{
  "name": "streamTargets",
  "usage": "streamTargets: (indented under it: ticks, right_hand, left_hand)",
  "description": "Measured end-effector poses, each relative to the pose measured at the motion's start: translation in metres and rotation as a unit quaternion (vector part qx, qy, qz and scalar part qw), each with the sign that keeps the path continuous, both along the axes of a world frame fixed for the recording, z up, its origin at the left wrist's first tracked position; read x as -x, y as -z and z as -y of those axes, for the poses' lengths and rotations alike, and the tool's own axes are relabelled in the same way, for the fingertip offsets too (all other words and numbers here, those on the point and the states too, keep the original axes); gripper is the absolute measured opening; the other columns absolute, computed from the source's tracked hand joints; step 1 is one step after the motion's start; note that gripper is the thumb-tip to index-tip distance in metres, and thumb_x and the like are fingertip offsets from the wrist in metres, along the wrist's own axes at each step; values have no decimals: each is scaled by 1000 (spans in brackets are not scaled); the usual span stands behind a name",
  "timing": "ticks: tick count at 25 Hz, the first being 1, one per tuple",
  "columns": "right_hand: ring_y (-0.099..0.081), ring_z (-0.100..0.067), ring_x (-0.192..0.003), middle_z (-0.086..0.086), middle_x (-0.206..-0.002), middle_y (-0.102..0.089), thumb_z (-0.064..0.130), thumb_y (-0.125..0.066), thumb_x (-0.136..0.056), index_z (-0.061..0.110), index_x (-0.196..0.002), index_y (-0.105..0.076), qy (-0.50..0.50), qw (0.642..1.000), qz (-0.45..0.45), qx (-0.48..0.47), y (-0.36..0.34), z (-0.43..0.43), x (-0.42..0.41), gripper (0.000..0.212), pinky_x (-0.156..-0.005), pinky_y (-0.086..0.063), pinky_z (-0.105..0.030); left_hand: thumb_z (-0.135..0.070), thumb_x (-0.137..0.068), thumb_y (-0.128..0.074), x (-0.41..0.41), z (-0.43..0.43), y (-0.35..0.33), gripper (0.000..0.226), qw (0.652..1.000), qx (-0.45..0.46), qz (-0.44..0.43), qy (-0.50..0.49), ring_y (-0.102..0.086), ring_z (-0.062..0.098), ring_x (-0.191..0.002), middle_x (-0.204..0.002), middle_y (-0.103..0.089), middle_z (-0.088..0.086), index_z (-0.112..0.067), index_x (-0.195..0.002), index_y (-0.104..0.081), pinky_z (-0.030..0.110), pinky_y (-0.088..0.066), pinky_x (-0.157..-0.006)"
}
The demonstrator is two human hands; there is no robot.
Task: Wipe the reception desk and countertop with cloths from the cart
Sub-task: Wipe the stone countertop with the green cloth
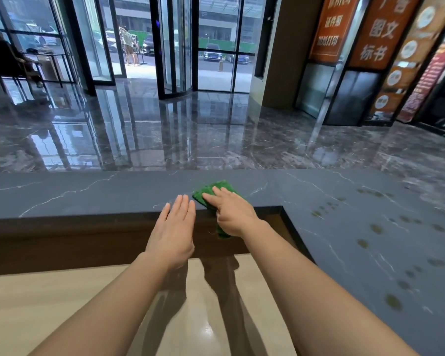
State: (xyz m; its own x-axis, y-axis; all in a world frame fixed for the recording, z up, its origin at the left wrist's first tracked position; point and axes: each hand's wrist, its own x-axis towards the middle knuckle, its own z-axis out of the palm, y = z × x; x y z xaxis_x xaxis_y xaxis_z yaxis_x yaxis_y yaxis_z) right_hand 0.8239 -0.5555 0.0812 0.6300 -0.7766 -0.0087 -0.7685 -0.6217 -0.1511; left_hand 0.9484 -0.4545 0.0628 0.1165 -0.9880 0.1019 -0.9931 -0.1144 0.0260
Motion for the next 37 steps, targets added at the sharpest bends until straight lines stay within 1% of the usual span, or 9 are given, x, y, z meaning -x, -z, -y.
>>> streamTargets:
  ticks: [4,10,13,17,19,21,24,30,37]
  right_hand:
    - [-11,-21,-150,-3,-163,-9,1,-36,-96,29,-155,-19,90,996,-10,-1,-6,9,48,67,-121,-10,-35]
    - [-15,-25,-148,-6,-161,-18,13,-46,-97,21,-154,-20,175,984,-2,31,3,15,63,64,-121,-14,-38]
    - [-21,-27,-145,-8,-155,-30,7,-55,-90,18,-151,-28,235,965,57,96,21,14,50,67,-121,-15,-40]
    - [0,-27,-150,-6,-163,-13,0,-48,-91,19,-152,-26,358,904,217,86,37,-6,14,68,-122,-1,-45]
    - [6,-24,-150,-2,-163,-10,-6,-43,-91,19,-152,-27,400,863,303,58,37,-13,-3,68,-121,-4,-47]
    - [9,-22,-150,1,-164,-8,-7,-41,-91,20,-153,-25,404,850,336,34,38,-19,-19,69,-121,-11,-47]
    - [12,-20,-150,3,-164,-2,-3,-42,-93,22,-155,-18,339,887,315,7,39,-44,-48,71,-113,-32,-47]
    - [7,-27,-150,-1,-164,1,13,-52,-96,23,-155,-10,196,962,184,47,43,-49,-45,73,-105,-43,-41]
    - [-2,-18,-150,8,-163,-11,9,-48,-97,29,-153,-22,332,921,186,86,41,-14,40,64,-88,-49,-36]
  left_hand:
    - [-18,-100,-30,4,-17,-5,63,999,18,-24,30,11,19,-148,-161,7,7,-11,-154,3,35,5,-120]
    - [-22,-102,-28,-4,-46,-12,59,999,32,-21,23,9,19,-148,-162,5,4,-16,-154,0,37,3,-120]
    - [-23,-102,-28,-1,-50,-12,58,999,30,-31,4,8,17,-148,-162,3,1,-17,-154,-2,37,2,-120]
    - [-24,-102,-30,-3,-58,-9,59,998,28,-47,-29,7,13,-148,-162,0,-4,-20,-154,-3,35,3,-119]
    - [-24,-102,-32,-10,-58,-8,59,998,21,-45,-46,7,12,-148,-162,-1,-5,-21,-154,-4,35,2,-119]
    - [-24,-102,-33,-16,-56,-6,59,997,11,-45,-60,6,12,-148,-162,-2,-5,-21,-154,-5,35,0,-120]
    - [-23,-101,-34,-21,-52,-3,60,996,-2,-49,-77,5,13,-148,-162,-3,-5,-21,-154,-6,36,-1,-120]
    - [-22,-101,-35,-24,-39,-7,61,996,-9,-33,-79,4,15,-149,-162,-4,-2,-19,-154,-7,36,-2,-121]
    - [-21,-102,-34,-20,-36,-13,59,999,13,-23,-26,5,16,-149,-162,-4,-1,-18,-154,-6,34,0,-121]
